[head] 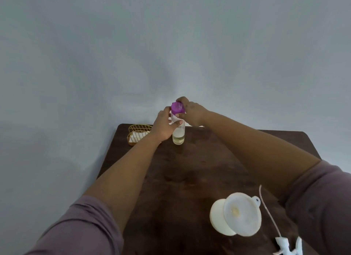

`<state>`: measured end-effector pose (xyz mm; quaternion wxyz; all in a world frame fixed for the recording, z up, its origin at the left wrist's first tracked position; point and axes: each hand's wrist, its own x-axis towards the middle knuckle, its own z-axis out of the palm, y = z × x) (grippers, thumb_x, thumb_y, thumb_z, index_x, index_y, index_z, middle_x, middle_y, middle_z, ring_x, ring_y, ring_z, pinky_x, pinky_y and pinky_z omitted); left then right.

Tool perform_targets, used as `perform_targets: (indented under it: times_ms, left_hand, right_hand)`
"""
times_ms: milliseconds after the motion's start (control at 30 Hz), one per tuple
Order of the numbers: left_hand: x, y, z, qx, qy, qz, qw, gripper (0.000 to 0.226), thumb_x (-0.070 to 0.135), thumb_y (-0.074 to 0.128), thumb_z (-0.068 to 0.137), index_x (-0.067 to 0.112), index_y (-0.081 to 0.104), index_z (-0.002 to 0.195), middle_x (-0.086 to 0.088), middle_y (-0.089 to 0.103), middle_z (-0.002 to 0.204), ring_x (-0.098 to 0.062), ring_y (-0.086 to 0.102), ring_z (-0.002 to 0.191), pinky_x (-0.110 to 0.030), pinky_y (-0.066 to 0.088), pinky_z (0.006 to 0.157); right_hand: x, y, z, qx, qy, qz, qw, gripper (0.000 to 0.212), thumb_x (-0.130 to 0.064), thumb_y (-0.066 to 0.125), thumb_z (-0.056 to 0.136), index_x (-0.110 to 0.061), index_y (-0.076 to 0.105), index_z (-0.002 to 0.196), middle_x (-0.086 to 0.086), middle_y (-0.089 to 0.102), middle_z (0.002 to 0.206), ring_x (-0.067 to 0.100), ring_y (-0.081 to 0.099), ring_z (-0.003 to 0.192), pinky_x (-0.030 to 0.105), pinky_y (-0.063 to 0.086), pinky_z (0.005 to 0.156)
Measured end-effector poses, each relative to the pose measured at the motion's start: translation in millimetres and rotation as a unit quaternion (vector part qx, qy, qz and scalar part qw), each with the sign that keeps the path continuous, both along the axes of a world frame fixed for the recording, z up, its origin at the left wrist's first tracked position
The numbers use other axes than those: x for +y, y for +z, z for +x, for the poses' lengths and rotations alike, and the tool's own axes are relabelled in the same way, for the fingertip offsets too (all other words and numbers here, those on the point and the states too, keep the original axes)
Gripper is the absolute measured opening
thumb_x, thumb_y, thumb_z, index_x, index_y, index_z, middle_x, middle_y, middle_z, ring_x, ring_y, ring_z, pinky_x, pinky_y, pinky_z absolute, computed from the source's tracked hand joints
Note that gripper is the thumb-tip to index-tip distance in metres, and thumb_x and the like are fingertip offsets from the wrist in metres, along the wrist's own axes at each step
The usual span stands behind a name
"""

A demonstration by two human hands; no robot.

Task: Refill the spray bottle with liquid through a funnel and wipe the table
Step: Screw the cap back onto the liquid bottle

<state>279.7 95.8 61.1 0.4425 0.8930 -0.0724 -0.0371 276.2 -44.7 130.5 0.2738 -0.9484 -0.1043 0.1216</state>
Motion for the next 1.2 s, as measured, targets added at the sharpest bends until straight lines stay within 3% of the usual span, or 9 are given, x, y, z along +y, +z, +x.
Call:
perform_targets:
  times_ms: [200,600,700,800,1000,1200]
  left_hand:
    - [0.8,-17.7,10.2,0.018,0.011,0.008,1.0,0.054,0.027,0.074,0.085,0.015,0.047,0.129,-0.011,0.053,0.121,-0.028,0.06,0.105,-0.039,0.054,0.089]
    - [2.0,-7.7,23.1,0.082,0.035,-0.001,0.996,0.057,0.02,0.071,0.088,0.016,0.044,0.137,-0.009,0.054,0.133,-0.027,0.051,0.121,-0.037,0.044,0.099]
    - [2.1,-1.9,20.3,0.098,0.038,-0.012,0.994,0.061,0.016,0.071,0.087,0.017,0.043,0.141,-0.008,0.052,0.137,-0.027,0.049,0.124,-0.039,0.044,0.103]
    - [2.0,4.8,18.1,0.083,0.037,-0.004,0.996,0.065,0.016,0.075,0.084,0.015,0.044,0.14,-0.008,0.054,0.136,-0.027,0.05,0.123,-0.035,0.044,0.097]
    - [2.1,18.1,8.7,0.049,0.038,0.053,0.997,0.076,0.023,0.083,0.076,0.011,0.043,0.14,-0.009,0.053,0.136,-0.028,0.052,0.123,-0.03,0.041,0.09]
    - [6.5,38.6,-22.6,0.029,0.153,0.197,0.968,0.078,0.047,0.069,0.082,0.01,0.032,0.141,-0.011,0.041,0.14,-0.032,0.035,0.13,-0.046,0.043,0.096]
  right_hand:
    - [0.7,-22.9,14.6,0.02,0.007,0.009,1.0,0.056,-0.021,0.057,0.094,-0.013,0.028,0.142,0.018,0.055,0.124,0.03,0.055,0.104,0.029,0.037,0.078]
    - [1.6,-34.3,30.6,0.023,-0.012,0.036,0.999,0.055,-0.025,0.059,0.093,-0.015,0.031,0.139,0.015,0.058,0.123,0.03,0.056,0.106,0.029,0.04,0.08]
    - [1.8,-36.8,29.4,0.021,-0.033,0.043,0.998,0.054,-0.028,0.063,0.09,-0.013,0.036,0.134,0.017,0.062,0.113,0.029,0.057,0.097,0.031,0.042,0.078]
    - [4.8,-36.2,27.6,0.024,-0.049,0.034,0.998,0.051,-0.027,0.065,0.088,-0.01,0.038,0.128,0.017,0.063,0.107,0.027,0.056,0.088,0.036,0.045,0.078]
    - [7.8,-24.7,22.5,0.022,-0.054,-0.018,0.998,0.066,-0.026,0.068,0.087,-0.006,0.029,0.137,0.015,0.06,0.112,0.03,0.059,0.102,0.031,0.043,0.076]
    - [-6.4,1.0,-13.2,0.035,-0.122,0.013,0.992,0.073,-0.038,0.061,0.091,-0.008,0.02,0.144,0.01,0.056,0.101,0.027,0.057,0.103,0.028,0.037,0.077]
